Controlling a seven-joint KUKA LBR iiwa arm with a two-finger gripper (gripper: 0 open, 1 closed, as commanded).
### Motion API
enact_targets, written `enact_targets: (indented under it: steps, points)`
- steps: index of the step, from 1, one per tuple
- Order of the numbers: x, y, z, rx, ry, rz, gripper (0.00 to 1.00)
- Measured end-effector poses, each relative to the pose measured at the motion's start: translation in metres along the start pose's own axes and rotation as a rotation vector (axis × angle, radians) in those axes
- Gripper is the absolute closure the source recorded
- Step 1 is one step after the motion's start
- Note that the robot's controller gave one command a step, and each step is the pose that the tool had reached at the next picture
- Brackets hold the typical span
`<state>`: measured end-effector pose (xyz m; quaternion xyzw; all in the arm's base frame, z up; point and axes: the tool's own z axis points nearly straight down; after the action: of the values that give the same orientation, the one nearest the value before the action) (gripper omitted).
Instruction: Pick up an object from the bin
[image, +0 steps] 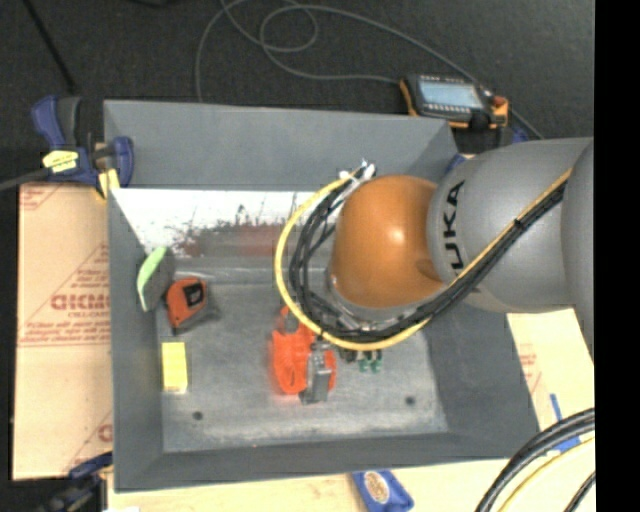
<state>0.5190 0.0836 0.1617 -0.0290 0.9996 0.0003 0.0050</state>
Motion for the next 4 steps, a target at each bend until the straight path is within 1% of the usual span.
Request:
enact_targets:
  steps: [1,2,3,4]
  points:
    - [-0.001,-0.014,0.033,0.0,0.011,0.044,0.0]
    - [-0.016,-0.042,0.072,0.0,0.01,-0.011,1.0]
    - [-0.016,-0.042,0.072,0.0,0.01,-0.01,1.0]
    - [-0.016,-0.03,0.043,0.0,0.009,-0.031,1.0]
